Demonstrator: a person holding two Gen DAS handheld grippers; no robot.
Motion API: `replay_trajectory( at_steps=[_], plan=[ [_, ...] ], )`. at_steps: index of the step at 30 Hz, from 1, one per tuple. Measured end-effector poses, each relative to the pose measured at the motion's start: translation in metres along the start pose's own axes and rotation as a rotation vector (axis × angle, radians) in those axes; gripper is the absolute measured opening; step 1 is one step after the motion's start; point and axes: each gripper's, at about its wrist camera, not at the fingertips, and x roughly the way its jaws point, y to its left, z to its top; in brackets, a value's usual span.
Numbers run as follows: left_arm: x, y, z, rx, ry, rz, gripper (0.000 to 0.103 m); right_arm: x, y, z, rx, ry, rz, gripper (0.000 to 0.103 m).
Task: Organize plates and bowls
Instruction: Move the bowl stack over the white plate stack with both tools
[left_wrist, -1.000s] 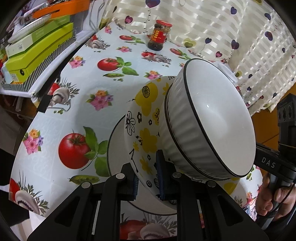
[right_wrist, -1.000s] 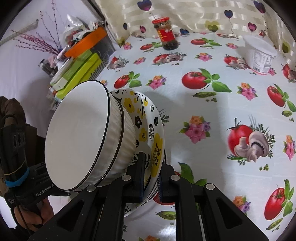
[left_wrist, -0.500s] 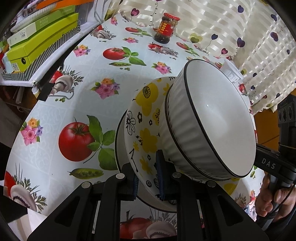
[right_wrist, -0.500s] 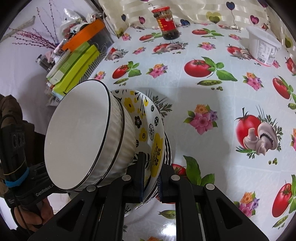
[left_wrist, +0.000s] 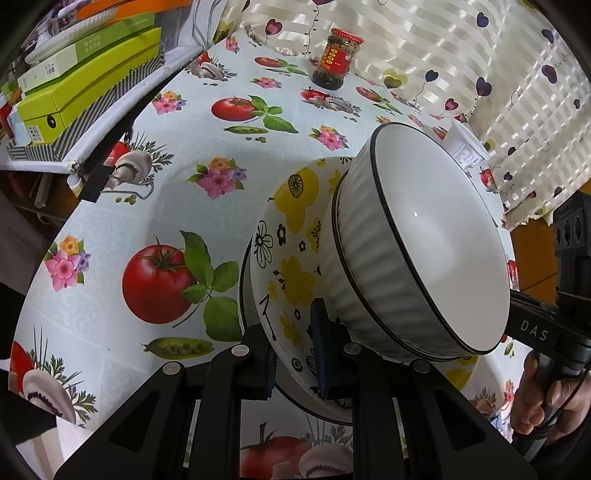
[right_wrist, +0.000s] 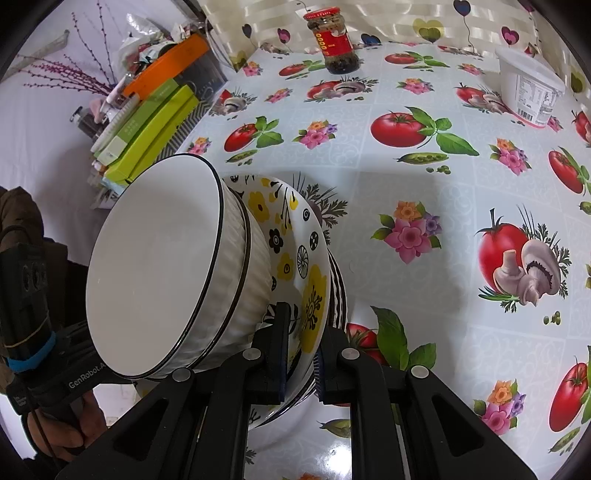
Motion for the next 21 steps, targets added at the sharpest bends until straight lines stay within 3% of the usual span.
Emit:
replay_trajectory(
  at_steps=[21],
  plan=[
    [-0.0044,0.0023,-0.0065,0.011,-0.071,0.027,0.018,-0.0013,0.0102,-0.0031,-0.023,0.021,-0.047,0.015]
  ],
)
